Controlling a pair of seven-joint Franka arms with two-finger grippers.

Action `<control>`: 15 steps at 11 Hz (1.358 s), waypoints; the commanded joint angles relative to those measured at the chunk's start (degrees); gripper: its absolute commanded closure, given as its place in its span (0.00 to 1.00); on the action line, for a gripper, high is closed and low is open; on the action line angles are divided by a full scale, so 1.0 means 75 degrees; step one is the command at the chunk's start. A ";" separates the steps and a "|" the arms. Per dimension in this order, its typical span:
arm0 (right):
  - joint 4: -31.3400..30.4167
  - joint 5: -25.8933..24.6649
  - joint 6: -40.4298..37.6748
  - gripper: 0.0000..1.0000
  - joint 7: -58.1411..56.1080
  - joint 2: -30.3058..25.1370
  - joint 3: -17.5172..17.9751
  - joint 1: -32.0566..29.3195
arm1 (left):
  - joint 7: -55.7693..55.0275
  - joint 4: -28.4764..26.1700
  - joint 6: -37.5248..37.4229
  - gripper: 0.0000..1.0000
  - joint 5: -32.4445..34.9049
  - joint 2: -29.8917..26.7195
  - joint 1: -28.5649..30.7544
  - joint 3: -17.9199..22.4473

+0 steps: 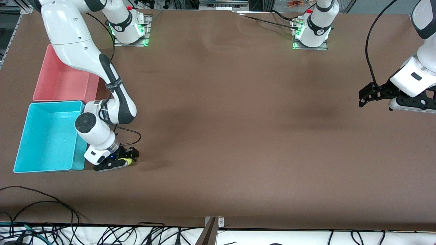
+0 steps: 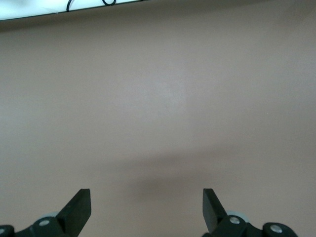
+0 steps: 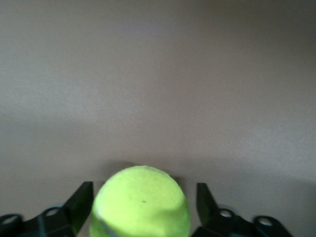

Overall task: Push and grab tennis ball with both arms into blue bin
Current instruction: 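Close the right gripper on the tennis ball and lift it, then carry the ball with the right gripper over the cyan bin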

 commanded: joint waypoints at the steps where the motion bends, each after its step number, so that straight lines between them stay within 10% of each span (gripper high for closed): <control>1: 0.0214 0.0025 -0.0202 0.52 -0.0078 0.0175 0.0080 -0.0105 | 0.0138 0.0336 -0.0133 0.00 -0.0192 -0.0038 0.0033 0.0009; 3: 0.0261 0.0048 -0.0611 0.70 -0.0055 0.0082 0.0103 -0.0094 | 0.0150 0.0522 -0.0307 0.00 -0.0133 -0.0049 0.0045 0.0021; 11: 0.1691 -0.0057 -0.4277 0.70 -0.0148 -0.0503 0.0022 -0.0268 | -0.0542 0.1204 -0.0859 0.00 -0.0203 0.0115 0.0033 -0.0014; 15: 0.2005 -0.0034 -0.5872 0.70 -0.1421 -0.0751 -0.0959 -0.0457 | -0.0425 0.1168 -0.1023 0.00 -0.0414 0.0115 0.0045 -0.0014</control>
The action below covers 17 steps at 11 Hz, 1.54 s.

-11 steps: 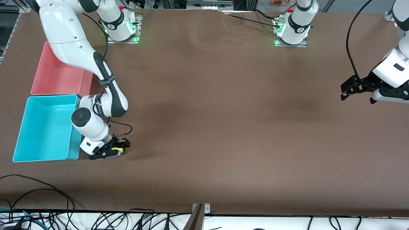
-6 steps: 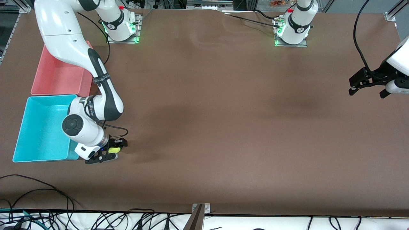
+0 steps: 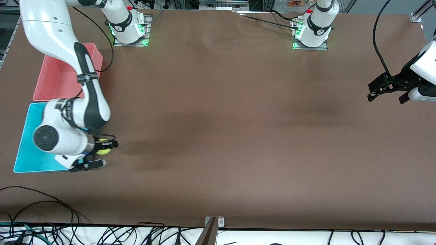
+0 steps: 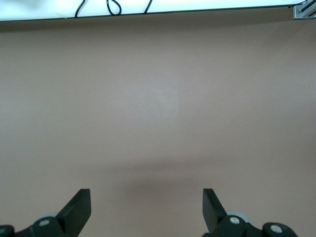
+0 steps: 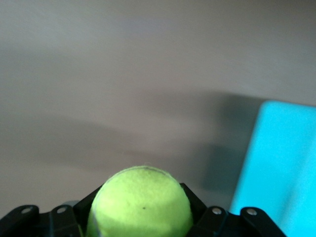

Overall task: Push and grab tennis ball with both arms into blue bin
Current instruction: 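Carry the ball with the right gripper over the cyan bin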

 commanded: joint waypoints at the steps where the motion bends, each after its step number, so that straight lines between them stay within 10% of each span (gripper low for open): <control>1: 0.0394 0.0043 -0.1035 0.70 -0.1397 -0.0130 -0.0894 -0.0125 | 0.0037 0.0164 -0.0184 0.00 -0.0173 0.0089 0.0031 -0.0013; 7: -0.0422 0.0079 -0.2608 0.70 -0.2923 -0.0353 -0.1414 -0.1084 | 0.0025 0.0199 -0.0302 0.00 -0.0150 0.0089 -0.0004 -0.0024; 15: -0.1668 0.0606 -0.0862 0.70 -0.3922 -0.0095 -0.1378 -0.1566 | 0.0189 0.0176 -0.0302 0.00 0.0295 0.0089 -0.0063 -0.0072; 16: -0.1668 0.0618 -0.0874 0.67 -0.3922 -0.0095 -0.1378 -0.1555 | 0.0201 0.0187 -0.0302 0.00 0.0284 0.0089 -0.0063 -0.0071; 17: -0.1668 0.0618 -0.0874 0.44 -0.3910 -0.0083 -0.1367 -0.1543 | 0.0177 0.0188 -0.0302 0.00 0.0295 0.0089 -0.0063 -0.0071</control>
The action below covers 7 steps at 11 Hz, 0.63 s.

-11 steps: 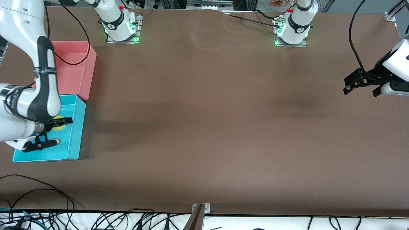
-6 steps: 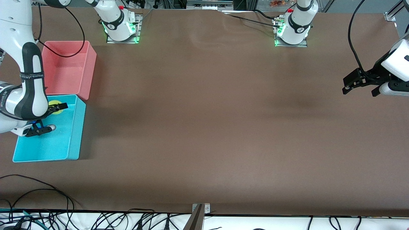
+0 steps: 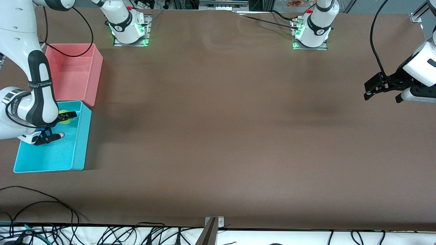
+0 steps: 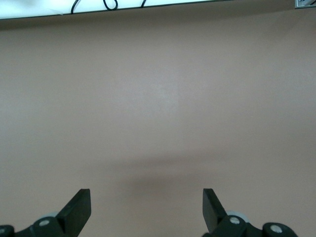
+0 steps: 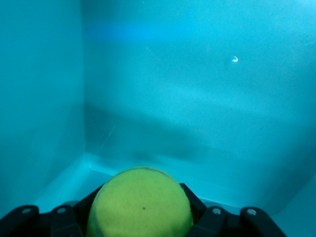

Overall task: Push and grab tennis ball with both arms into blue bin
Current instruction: 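Carry the ball with the right gripper over the cyan bin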

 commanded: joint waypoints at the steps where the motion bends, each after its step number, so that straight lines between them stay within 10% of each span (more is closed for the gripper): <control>1: -0.0065 0.0170 0.0105 0.18 -0.0142 -0.0020 0.0097 -0.0083 | 0.0128 0.0198 -0.0161 0.00 0.0177 0.0061 -0.0015 0.0016; 2: -0.0019 0.0170 0.0082 0.00 -0.0095 -0.0008 0.0109 -0.0060 | 0.0128 0.0198 -0.0161 0.00 0.0177 0.0061 -0.0015 0.0016; 7: 0.0075 0.0170 -0.0117 0.00 -0.0083 -0.0090 0.0097 -0.0048 | 0.0105 0.0210 -0.0161 0.00 0.0142 0.0108 -0.0004 0.0016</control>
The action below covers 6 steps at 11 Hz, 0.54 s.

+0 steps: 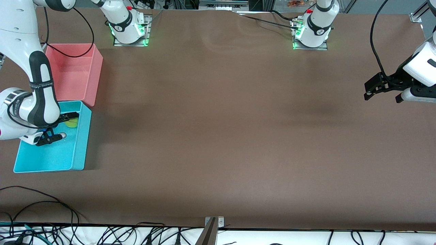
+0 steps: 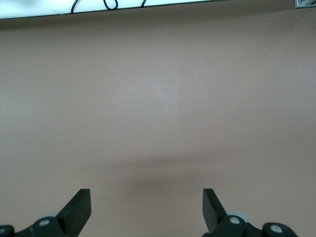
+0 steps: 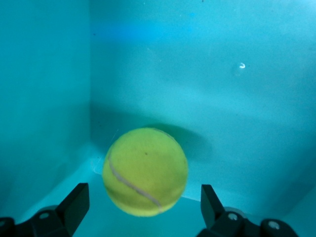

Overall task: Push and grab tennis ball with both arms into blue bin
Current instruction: 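Open the right gripper to drop the ball into the cyan bin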

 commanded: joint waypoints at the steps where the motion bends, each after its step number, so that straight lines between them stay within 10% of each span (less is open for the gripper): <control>1: 0.0215 0.0118 -0.0407 0.00 -0.0053 -0.0125 0.0042 -0.0053 | 0.0105 0.0210 -0.0161 0.00 0.0129 0.0102 -0.0006 0.0015; 6: 0.1844 0.0083 -0.2282 0.00 0.0648 -0.0533 0.0042 0.0005 | 0.0105 0.0221 -0.0161 0.00 0.0117 0.0102 0.0017 0.0027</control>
